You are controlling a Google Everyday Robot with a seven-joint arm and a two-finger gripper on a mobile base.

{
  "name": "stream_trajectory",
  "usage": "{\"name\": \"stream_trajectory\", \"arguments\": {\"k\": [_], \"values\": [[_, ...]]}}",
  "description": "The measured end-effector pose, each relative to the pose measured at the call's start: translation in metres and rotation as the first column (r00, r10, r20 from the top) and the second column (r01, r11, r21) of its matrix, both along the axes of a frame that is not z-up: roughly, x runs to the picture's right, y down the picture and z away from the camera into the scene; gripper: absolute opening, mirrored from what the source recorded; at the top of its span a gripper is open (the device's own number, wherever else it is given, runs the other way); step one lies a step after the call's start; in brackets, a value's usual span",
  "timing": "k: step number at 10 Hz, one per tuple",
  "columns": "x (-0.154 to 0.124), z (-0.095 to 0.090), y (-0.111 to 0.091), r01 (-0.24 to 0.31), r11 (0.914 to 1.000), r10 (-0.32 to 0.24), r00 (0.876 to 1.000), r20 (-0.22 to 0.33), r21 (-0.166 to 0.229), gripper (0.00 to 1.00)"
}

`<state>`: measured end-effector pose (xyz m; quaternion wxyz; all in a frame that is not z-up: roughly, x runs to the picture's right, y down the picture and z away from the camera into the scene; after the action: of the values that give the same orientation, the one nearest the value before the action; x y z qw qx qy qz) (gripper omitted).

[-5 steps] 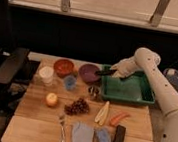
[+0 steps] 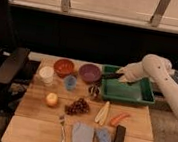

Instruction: Place brush in table surface

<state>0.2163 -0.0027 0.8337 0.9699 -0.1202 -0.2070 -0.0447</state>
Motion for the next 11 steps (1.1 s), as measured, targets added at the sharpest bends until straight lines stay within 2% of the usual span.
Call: {"name": "stream_trajectory", "arguments": {"k": [3,6,7,9,11], "values": [[0.036,-0.024,0.024,-0.062,0.9979,0.06,0.995,-0.084,-0.021,0.0],[0.05,-0.039,0.046,-0.097,0.9929,0.087,0.985,-0.147,-0.068,0.0],[0.059,-0.045,0.058,-0.109,0.9897,0.091,0.98,-0.177,-0.093,0.0],[0.061,-0.047,0.072,-0.12,0.9832,0.092,0.976,-0.197,-0.137,0.0],[0.067,-0.044,0.092,-0.13,0.9701,0.086,0.974,-0.21,-0.205,0.0]]}}
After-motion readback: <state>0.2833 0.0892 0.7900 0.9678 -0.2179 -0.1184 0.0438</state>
